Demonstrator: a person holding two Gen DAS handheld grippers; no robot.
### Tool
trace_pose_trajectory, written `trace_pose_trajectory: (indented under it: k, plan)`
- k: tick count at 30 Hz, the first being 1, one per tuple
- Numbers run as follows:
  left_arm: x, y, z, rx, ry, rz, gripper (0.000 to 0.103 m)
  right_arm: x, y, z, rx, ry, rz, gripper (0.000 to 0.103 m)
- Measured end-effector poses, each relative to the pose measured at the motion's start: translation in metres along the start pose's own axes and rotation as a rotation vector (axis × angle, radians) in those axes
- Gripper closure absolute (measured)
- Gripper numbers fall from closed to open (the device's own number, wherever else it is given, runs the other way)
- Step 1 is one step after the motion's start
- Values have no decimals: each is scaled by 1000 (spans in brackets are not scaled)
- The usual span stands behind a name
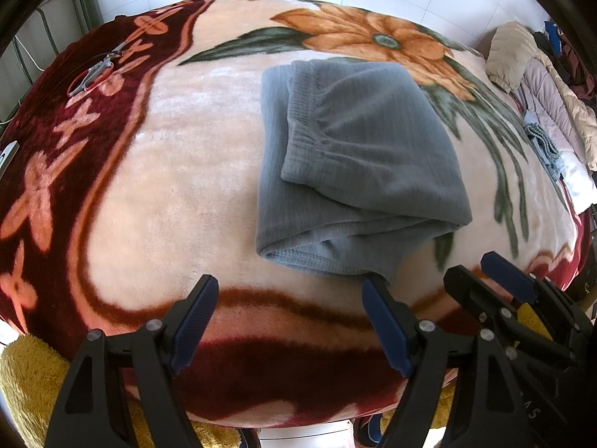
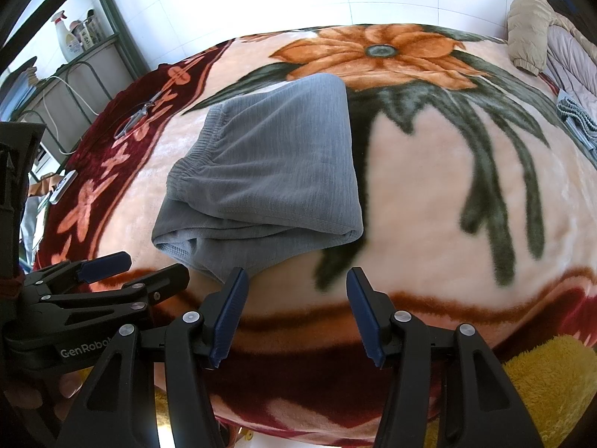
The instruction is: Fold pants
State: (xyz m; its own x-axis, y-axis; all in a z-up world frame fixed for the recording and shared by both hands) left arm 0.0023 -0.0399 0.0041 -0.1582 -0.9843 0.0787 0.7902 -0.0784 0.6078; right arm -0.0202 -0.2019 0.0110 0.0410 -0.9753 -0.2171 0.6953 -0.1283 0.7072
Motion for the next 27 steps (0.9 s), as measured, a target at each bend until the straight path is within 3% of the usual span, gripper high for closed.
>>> trace_pose_trajectory:
  k: [27]
  plan:
    - [-2, -4, 1, 10, 14, -11, 20, 1, -6, 1, 3, -2, 4, 47]
Point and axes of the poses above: each gripper's, at about its wrist camera, not at the fingertips, and z roughly against the way its jaws point, x to its right, y to its top, the point moved 5 cm from there along -z, roughly the way its jaws point, and after that the axes turned 14 degrees about x, right-handed, at the moved point
